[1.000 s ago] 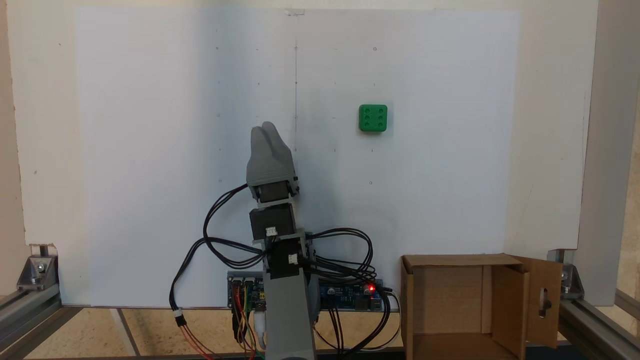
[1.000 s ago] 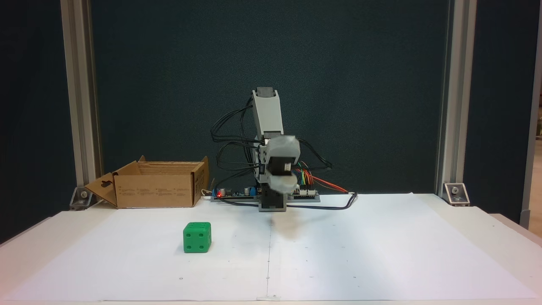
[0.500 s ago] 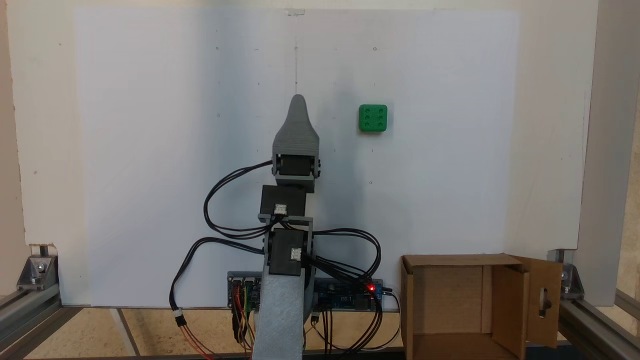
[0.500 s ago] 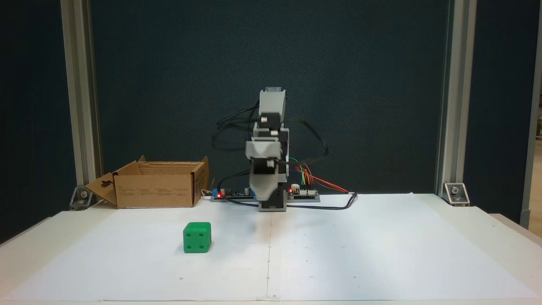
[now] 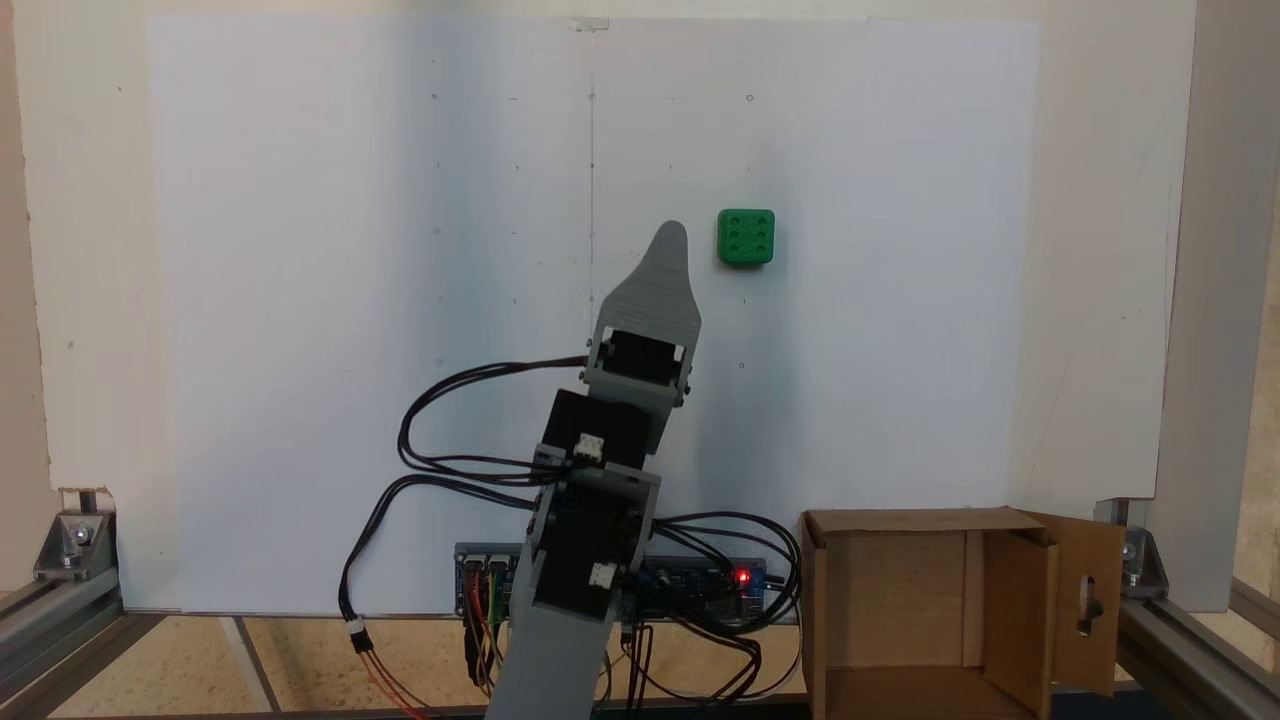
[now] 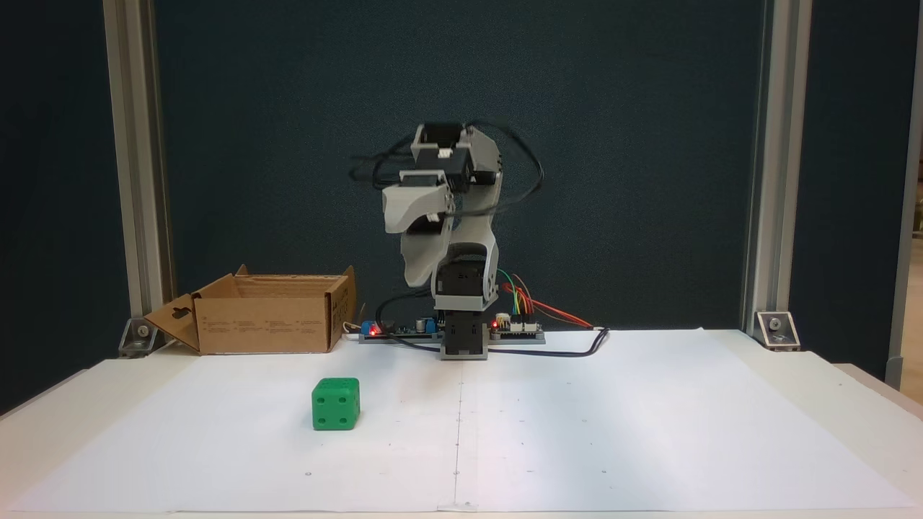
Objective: Grasp a green dice and put it in the bin.
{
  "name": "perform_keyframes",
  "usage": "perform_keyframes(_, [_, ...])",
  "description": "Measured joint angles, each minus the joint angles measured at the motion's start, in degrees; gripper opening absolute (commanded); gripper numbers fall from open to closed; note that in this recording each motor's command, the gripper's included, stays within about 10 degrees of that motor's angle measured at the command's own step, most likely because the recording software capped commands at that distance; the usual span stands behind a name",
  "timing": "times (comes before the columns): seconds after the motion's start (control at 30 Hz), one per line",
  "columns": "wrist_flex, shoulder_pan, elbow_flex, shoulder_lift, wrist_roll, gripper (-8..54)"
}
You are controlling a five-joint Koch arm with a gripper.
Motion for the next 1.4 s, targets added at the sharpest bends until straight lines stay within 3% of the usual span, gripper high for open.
perform_keyframes(0.23, [25.0,5.5,-14.6,-4.5,-2.1,44.6])
perform_keyframes(0.5, [46.2,14.9,-22.0,-14.7,-15.9,46.1])
perform_keyframes(0.83, [46.1,20.9,-26.2,-23.0,-26.9,47.0])
perform_keyframes(1.4, [37.4,17.1,-33.0,-31.6,-28.6,46.9])
